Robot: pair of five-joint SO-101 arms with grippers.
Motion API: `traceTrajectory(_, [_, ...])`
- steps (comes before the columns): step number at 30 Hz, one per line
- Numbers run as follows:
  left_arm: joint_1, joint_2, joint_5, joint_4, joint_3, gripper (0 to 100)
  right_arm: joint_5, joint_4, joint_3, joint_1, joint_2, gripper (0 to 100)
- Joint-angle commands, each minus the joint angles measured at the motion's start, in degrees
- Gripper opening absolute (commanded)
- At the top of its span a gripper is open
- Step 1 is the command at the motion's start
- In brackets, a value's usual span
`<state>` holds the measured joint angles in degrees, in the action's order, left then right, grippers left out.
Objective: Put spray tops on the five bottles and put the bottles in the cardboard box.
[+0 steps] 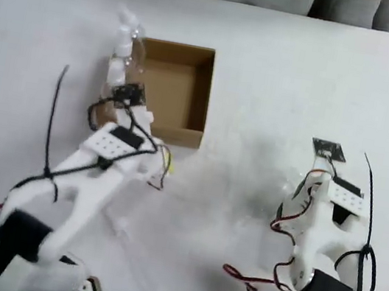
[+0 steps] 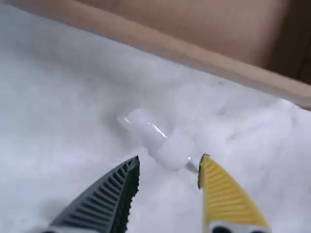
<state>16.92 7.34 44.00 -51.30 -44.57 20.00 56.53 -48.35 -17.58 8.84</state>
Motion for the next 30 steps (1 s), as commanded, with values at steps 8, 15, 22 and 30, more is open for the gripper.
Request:
traceTrajectory(8, [-3.30, -7.60, 0.88, 3.43, 6.77, 20, 3.08, -1.27, -0.79, 2.77, 1.19, 1.7])
traceTrajectory(15, [-2.86, -7.60, 0.18, 2.99, 6.15, 3, 3.08, -1.27, -0.88, 2.77, 1.27, 1.7])
traceTrajectory(22, [4.44, -7.52, -9.23, 2.90, 3.25, 3, 3.08, -1.27, -1.14, 2.51, 1.36, 1.7])
traceTrajectory(30, [6.02, -3.47, -24.79, -0.53, 3.43, 2, 2.99, -1.27, 0.97, -0.04, 1.98, 1.7])
